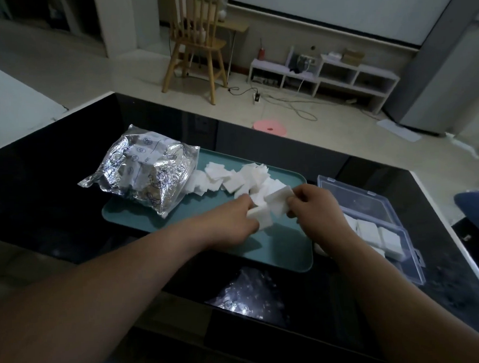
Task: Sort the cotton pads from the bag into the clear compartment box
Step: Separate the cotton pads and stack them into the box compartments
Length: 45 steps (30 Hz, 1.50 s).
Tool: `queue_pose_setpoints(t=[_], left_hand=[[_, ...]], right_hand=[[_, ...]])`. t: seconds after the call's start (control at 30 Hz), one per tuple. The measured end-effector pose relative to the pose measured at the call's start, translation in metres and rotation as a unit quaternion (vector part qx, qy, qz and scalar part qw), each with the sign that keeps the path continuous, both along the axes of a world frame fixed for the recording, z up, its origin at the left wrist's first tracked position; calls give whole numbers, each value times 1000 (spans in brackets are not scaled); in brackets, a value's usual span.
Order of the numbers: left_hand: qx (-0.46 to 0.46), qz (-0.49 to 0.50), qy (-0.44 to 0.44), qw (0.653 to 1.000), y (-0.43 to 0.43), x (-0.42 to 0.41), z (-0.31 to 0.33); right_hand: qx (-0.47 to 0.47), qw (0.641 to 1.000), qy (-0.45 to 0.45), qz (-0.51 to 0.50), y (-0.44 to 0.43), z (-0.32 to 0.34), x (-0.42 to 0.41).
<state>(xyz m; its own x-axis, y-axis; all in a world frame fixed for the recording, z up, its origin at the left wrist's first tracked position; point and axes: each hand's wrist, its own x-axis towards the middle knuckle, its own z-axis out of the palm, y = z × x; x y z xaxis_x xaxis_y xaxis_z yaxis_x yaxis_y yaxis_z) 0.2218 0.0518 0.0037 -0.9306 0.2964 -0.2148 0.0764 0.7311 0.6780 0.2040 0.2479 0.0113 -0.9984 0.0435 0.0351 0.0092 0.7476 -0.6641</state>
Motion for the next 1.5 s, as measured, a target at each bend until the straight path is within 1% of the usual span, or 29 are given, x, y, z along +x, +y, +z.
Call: queue_pose_setpoints(t=[0.1, 0.17, 0.27, 0.37, 0.53, 0.6, 0.63, 0.67, 0.73, 0.77, 0.83, 0.9, 0.97, 1.0, 1.03, 1.07, 1.1, 1.17, 1.2, 1.23, 1.27, 1.37, 1.43, 1.5], left_hand=[[100, 33, -20, 994, -2, 1, 9], [156, 49, -34, 986, 0, 3, 10], [185, 67, -35, 980, 0, 2, 6], [212, 95, -11, 973, 0, -2, -1], [245, 104, 13, 964, -1, -6, -10], [230, 105, 38, 967, 0, -6, -11], [202, 98, 67, 972, 0, -4, -11], [161, 85, 110, 977, 0, -3, -12], [88, 34, 197, 976, -1, -1, -17], [68, 4, 218, 974, -2, 0, -19], [59, -35, 216, 974, -2, 2, -23], [65, -53, 199, 976, -2, 1, -25], [87, -45, 162, 982, 0, 2, -21], [121, -23, 128, 984, 0, 1, -18], [174, 13, 82, 981, 1, 0, -14], [248, 57, 23, 967, 2, -1, -9], [330, 100, -44, 938, 2, -3, -6], [467, 151, -157, 857, -1, -7, 0], [508, 155, -192, 825, -4, -8, 2], [533, 149, -218, 804, -7, -9, 2], [546, 139, -239, 791, -8, -9, 3], [554, 106, -290, 773, -9, -6, 5], [554, 93, -301, 771, -8, -4, 7], [554, 81, -300, 772, -7, -4, 6]], right_hand=[[-79, 996, -42, 11, -2, 0, 1], [-146, 985, -81, 29, -4, 1, 3], [-237, 962, -123, 50, -10, 3, 5], [-266, 954, -131, 50, -12, 4, 6], [-304, 941, -144, 41, -13, 4, 6], [-262, 955, -124, 56, -13, 2, 7], [-238, 963, -112, 64, -14, 1, 8], [-223, 967, -105, 64, -15, 0, 8], [-214, 971, -100, 49, -17, -1, 10], [-213, 970, -103, 46, -18, 0, 10], [-215, 968, -120, 56, -22, -1, 12], [-222, 964, -133, 65, -25, -1, 14], [-255, 956, -133, 58, -26, 1, 15], [-280, 949, -131, 55, -25, 2, 14], [-301, 944, -127, 51, -24, 4, 14], [-310, 942, -122, 48, -22, 5, 13], [-306, 945, -109, 47, -21, 8, 14], [-264, 960, -57, 71, -20, 10, 17], [-228, 968, -27, 98, -20, 10, 19], [-190, 973, -6, 129, -21, 11, 21], [-152, 976, 6, 158, -22, 11, 24], [-65, 973, 32, 218, -26, 7, 26], [-35, 971, 47, 233, -30, 5, 28], [-40, 970, 61, 233, -33, 3, 30]])
